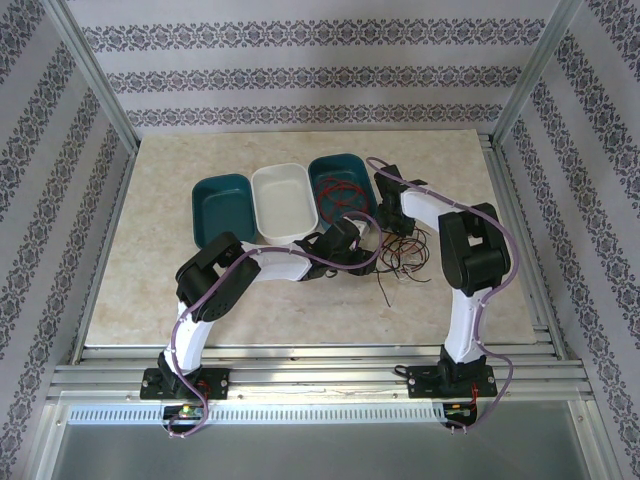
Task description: Untangle the cables
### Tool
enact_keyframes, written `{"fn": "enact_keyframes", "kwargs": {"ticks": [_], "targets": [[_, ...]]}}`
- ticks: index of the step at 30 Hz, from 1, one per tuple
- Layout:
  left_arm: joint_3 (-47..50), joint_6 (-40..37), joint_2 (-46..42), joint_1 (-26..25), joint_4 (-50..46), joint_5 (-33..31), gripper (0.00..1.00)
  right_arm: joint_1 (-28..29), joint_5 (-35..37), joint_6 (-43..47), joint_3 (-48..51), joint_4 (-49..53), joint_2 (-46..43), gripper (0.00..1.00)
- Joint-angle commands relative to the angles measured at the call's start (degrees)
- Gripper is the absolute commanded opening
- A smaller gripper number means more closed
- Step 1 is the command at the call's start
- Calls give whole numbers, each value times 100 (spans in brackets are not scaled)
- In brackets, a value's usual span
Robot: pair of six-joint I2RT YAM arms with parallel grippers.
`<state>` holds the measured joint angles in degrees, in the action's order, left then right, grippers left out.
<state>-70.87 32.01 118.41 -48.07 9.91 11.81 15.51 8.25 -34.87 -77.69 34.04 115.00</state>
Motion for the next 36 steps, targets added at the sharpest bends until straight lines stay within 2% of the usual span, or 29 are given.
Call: {"fn": "enact_keyframes", "kwargs": {"ticks": [1, 5, 8, 14, 17, 21, 23, 27, 30, 36], "targets": [[12, 51, 99, -133, 214, 17, 47, -19, 177, -151, -139, 135, 75, 27], [0, 36, 95, -141, 198, 7, 46, -45, -1, -186, -157, 251, 66, 22], [3, 25, 77, -148, 178, -3, 46, -49, -199, -235, -35, 375, -80, 29], [8, 44, 93, -150, 244, 16, 46, 27, -287, -319, 371, 341, -340, 29], [-14, 25, 112, -150, 235, 63, 46, 16, -215, -282, 204, 397, -231, 24], [-17, -9, 82, -151, 214, 75, 46, -29, -198, -225, -96, 389, -68, 5], [-6, -16, 64, -150, 213, 67, 46, -30, -188, -174, -245, 383, -40, 0], [-26, -26, 86, -150, 195, 77, 46, -12, -167, -112, -480, 419, -194, 0], [-32, -11, 117, -150, 194, 67, 39, -4, -169, -119, -463, 405, -463, 0], [-59, -11, 155, -150, 187, 92, 33, 7, -198, -132, -90, 179, -1324, 0]]}}
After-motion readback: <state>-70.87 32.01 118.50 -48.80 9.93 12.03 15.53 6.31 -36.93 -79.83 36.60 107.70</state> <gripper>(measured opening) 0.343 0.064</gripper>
